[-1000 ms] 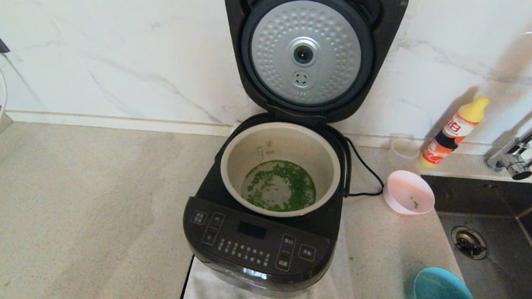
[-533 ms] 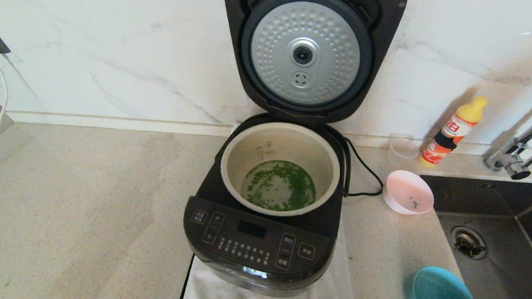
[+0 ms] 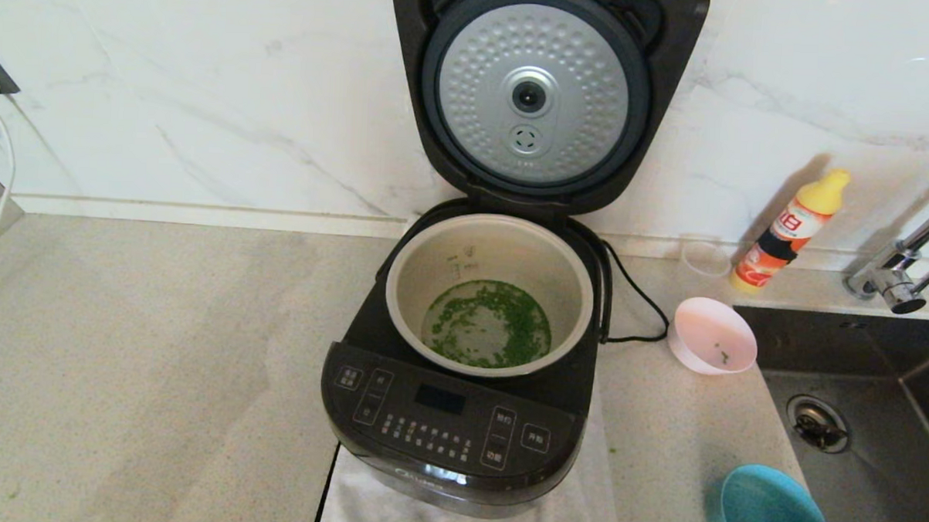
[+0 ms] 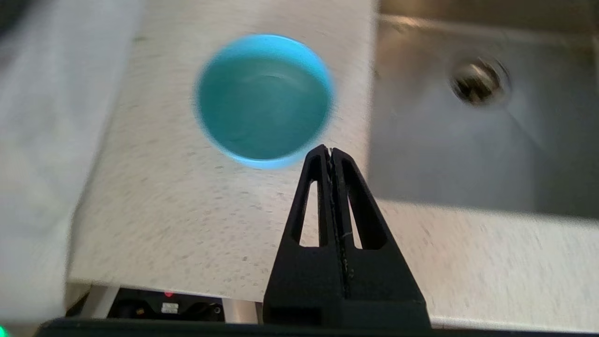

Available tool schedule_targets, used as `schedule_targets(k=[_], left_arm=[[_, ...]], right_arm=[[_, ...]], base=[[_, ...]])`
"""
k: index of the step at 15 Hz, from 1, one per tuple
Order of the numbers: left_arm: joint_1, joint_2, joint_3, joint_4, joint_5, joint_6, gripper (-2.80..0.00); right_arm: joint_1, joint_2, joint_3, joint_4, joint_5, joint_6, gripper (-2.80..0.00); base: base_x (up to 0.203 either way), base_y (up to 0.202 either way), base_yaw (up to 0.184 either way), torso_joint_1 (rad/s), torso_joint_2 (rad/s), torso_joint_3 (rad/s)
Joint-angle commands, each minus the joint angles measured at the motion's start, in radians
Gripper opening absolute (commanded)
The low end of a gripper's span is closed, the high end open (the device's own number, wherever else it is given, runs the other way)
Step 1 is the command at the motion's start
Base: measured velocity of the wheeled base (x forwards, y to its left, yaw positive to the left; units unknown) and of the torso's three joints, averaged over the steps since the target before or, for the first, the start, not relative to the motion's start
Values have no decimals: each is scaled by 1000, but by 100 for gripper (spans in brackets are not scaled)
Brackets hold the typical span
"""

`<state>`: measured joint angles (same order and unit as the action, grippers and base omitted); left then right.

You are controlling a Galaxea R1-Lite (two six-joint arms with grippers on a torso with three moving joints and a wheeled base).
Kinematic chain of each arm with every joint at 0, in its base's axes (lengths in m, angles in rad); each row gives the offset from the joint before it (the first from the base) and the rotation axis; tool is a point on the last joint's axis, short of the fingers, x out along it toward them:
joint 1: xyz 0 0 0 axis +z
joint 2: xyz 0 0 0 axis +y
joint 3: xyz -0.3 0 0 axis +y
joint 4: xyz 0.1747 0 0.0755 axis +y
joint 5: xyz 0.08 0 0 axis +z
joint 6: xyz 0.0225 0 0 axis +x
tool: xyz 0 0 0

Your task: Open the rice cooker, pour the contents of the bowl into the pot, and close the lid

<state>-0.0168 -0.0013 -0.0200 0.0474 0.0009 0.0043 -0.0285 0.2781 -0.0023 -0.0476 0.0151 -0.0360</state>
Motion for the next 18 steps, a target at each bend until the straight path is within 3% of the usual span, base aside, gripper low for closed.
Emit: schedule_targets(k=[1,5,18], left_arm=[[0,1,0,0,1,0,-280],[0,1,0,0,1,0,-280],[0,1,0,0,1,0,-280]], right_arm=[[42,-77,2,27,-8,-33,-280],[23,-280,2,54,-11,-42,-280],[21,-277,2,49,-17,33,-280]], base=[[0,0,0,0,0,0],[0,0,0,0,0,0],[0,0,0,0,0,0]])
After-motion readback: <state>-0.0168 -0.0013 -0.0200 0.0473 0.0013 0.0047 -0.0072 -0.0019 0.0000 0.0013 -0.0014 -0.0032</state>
